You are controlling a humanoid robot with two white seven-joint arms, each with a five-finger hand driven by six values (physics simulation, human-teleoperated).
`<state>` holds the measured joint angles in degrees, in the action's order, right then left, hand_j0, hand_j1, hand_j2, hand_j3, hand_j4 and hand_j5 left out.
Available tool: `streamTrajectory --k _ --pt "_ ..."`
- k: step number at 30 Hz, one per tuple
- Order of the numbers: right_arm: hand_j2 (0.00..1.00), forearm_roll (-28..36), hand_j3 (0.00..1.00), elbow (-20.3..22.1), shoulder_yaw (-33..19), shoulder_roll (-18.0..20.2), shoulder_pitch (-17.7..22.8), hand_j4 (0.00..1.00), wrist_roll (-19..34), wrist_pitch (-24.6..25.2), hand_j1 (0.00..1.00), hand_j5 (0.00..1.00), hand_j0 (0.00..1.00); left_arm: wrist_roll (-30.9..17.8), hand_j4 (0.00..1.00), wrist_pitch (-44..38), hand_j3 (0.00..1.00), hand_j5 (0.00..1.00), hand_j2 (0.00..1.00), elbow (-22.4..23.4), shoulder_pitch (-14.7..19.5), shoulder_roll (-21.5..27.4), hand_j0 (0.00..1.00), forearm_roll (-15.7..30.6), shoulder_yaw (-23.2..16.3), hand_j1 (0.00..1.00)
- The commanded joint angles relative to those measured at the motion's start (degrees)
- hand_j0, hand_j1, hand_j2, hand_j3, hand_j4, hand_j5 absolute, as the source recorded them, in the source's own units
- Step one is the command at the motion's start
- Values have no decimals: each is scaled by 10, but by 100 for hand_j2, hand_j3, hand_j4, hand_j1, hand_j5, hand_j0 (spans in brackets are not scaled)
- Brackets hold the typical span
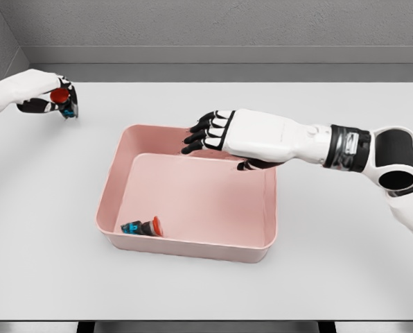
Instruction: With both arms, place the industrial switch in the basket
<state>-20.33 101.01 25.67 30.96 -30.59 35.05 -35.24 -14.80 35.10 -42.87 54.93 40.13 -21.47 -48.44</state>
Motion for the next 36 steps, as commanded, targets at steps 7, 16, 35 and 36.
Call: streamTrajectory --k 7,16,35,36 --pt "100 5 100 -3 -285 62 129 100 0 2 100 100 100 0 47 -1 47 47 47 -55 1 14 47 7 7 47" --pt "100 4 100 -4 -318 57 171 100 0 2 100 100 100 0 47 -1 47 47 47 -109 -2 19 47 8 13 47" --pt "100 -2 100 -4 -314 59 175 100 0 2 100 100 100 1 47 -1 47 47 47 -292 -28 60 47 8 12 47" --pt "100 -1 100 -4 -315 59 174 100 0 2 100 100 100 1 47 -1 47 47 47 -299 -34 60 47 8 12 47"
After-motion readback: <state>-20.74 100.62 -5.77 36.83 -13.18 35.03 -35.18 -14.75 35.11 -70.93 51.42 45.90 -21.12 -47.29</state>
